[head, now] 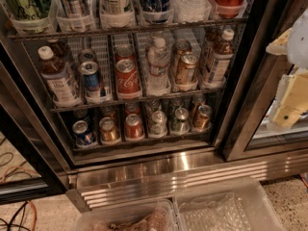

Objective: Pick pepsi can from bottom shelf of fridge

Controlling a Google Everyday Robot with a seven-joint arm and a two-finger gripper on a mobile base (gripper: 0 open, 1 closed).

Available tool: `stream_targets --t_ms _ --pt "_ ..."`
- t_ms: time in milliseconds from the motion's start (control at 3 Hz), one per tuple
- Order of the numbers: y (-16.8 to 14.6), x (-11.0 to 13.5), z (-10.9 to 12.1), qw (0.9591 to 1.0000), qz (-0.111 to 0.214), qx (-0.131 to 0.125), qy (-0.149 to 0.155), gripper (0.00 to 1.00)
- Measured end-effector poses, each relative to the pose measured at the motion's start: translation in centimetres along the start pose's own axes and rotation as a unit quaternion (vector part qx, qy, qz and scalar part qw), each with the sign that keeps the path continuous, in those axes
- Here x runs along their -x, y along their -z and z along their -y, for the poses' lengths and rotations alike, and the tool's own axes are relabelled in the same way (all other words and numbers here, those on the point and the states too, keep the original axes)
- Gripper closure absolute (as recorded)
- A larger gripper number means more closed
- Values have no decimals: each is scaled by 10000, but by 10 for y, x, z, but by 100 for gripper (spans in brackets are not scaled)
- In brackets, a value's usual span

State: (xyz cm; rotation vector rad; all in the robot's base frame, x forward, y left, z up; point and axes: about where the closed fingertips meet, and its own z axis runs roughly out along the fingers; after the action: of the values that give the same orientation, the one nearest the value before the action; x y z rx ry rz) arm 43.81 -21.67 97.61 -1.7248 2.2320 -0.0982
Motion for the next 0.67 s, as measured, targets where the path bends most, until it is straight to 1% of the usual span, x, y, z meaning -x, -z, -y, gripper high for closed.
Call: stream_targets --t_ms 333,667 --pt "0 0 0 10000 0 0 0 0" --pt "-11 4 -4 10000 84 15 30 0"
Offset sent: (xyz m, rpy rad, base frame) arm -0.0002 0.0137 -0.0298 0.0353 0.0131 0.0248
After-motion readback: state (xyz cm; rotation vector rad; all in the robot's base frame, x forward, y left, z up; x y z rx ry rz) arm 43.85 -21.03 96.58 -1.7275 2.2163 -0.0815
